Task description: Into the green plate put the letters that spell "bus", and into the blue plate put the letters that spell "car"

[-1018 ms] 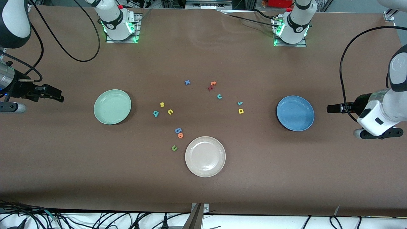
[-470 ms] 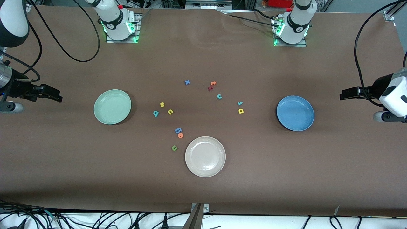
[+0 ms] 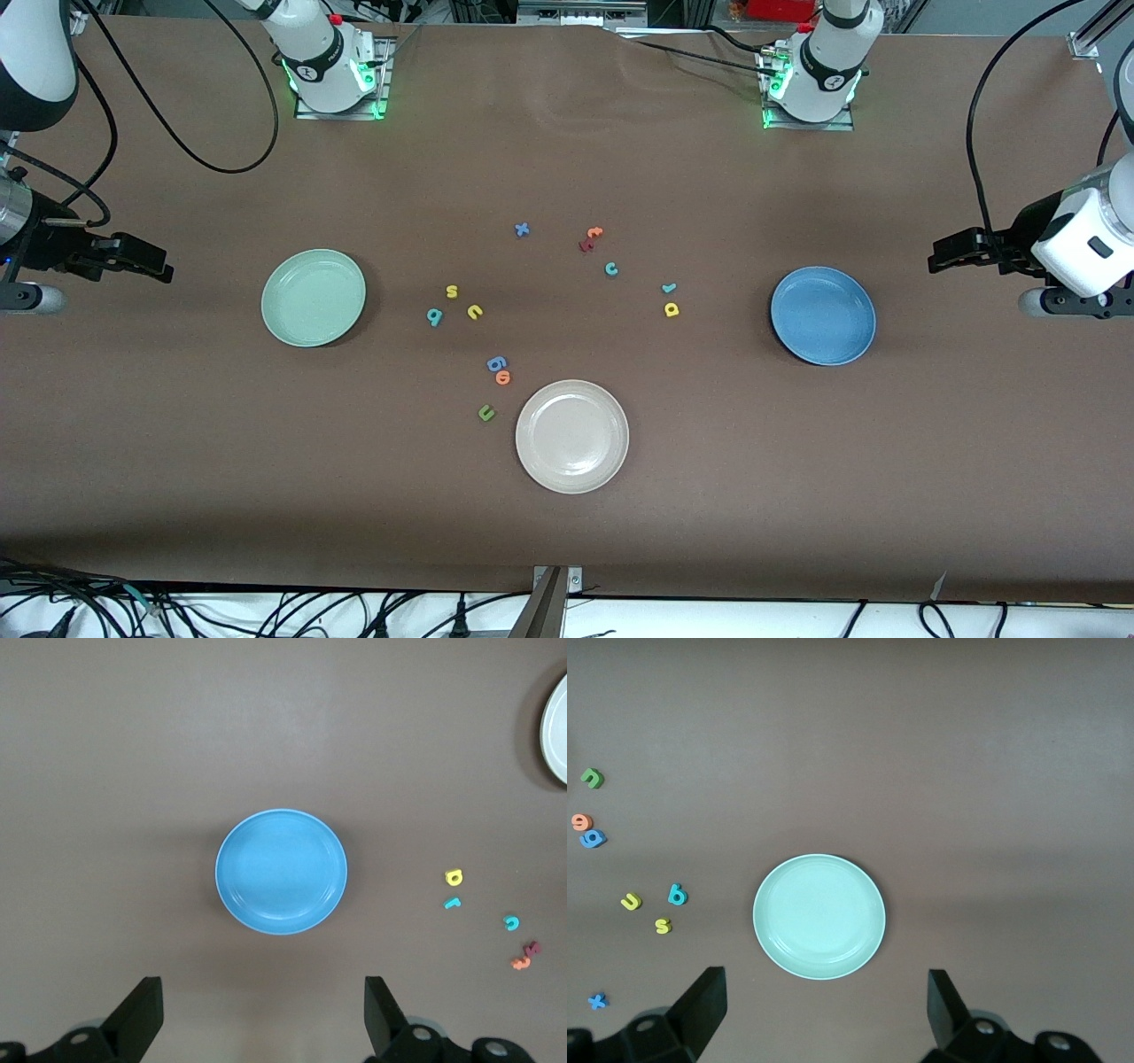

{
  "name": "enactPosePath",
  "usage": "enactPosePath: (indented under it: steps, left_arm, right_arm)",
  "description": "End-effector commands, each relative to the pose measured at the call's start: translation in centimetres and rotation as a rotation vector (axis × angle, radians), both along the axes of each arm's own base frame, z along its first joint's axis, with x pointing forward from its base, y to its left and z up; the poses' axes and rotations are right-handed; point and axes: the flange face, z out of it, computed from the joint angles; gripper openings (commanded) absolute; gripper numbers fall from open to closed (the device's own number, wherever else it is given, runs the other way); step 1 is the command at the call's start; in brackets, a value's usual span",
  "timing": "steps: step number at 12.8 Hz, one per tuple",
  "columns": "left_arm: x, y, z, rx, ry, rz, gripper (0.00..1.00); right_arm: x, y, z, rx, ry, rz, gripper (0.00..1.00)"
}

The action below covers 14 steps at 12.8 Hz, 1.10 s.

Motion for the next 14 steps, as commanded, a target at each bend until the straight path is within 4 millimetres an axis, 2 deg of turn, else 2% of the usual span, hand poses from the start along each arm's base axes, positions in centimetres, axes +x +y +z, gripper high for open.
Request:
enactPosePath:
  steps: [1, 4, 6, 14]
  left_arm:
    - [-1.61, 0.38, 0.58, 0.033, -0.03, -0.029, 1.0]
    - [-2.13, 0.67, 0.52, 0.076, -0.028, -0.038, 1.0]
    - [-1.79, -0.16, -0.04, 0.079, -0.012, -0.051, 1.0]
    - [-1.86, -0.08, -0.08, 0.078, -0.006, -0.057, 1.0]
  right_arm:
    - [0.05, -0.16, 0.07, 0.005, 0.009, -0.01, 1.0]
    - [0.06, -0.34, -0.1, 0.005, 0.012, -0.01, 1.0]
    - [0.03, -0.35, 0.0, 0.003, 0.01, -0.011, 1.0]
    - [0.13, -0.37, -0.11, 0.001, 0.006, -0.011, 1.0]
